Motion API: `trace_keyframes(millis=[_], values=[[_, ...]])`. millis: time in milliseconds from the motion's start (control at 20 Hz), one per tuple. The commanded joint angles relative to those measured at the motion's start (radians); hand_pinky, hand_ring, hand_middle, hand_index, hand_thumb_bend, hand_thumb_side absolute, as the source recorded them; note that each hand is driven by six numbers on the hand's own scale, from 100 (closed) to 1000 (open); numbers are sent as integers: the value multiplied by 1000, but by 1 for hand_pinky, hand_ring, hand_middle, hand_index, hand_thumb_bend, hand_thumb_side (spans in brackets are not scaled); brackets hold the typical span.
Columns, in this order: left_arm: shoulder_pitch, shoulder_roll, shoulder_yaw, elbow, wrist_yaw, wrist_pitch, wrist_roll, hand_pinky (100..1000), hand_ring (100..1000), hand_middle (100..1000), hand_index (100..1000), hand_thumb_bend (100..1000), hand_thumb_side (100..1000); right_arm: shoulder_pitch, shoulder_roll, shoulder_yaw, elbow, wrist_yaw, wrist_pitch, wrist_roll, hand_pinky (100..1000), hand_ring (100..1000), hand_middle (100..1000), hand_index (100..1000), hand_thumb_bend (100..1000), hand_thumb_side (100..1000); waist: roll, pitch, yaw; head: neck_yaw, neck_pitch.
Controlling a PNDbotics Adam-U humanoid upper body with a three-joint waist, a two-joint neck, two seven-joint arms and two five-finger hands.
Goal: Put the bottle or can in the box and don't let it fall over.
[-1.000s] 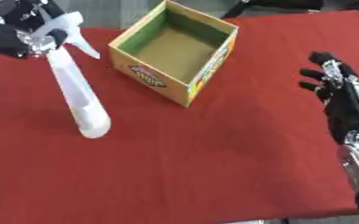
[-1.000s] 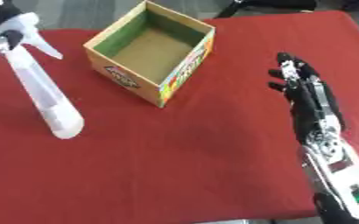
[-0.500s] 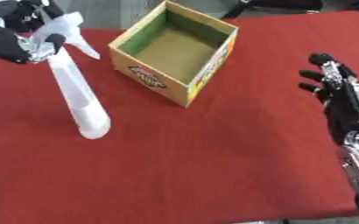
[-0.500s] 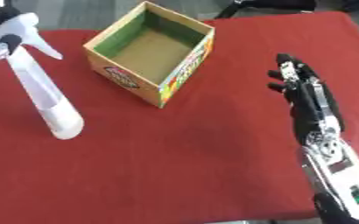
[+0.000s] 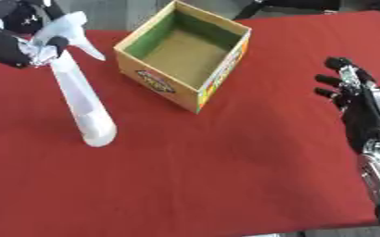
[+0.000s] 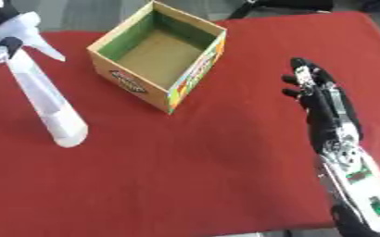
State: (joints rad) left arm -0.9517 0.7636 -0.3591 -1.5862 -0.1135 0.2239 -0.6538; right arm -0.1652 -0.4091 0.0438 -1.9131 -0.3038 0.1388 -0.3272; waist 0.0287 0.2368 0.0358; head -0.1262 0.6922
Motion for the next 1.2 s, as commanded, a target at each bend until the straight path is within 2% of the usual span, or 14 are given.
trace_keyframes(millis=[50, 700, 1200], values=[[-25, 15, 18, -14, 4, 1, 9, 591, 372, 536, 621, 100, 110, -6, -10, -4, -10, 4, -1, 4, 806, 825, 876, 824, 100, 694, 0, -12, -2, -3, -4], [-35, 11, 32, -24, -21, -23, 56, 571, 340, 461, 526, 100, 100, -6, -11, -5, -11, 4, -2, 7, 807, 826, 876, 825, 100, 682, 4, -18, -3, -9, -6], [-55, 2, 63, -28, 4, -16, 86, 564, 324, 443, 507, 100, 100, -3, -12, -7, -9, 4, -4, 7, 808, 826, 876, 826, 100, 683, 7, -23, -1, -13, -4]])
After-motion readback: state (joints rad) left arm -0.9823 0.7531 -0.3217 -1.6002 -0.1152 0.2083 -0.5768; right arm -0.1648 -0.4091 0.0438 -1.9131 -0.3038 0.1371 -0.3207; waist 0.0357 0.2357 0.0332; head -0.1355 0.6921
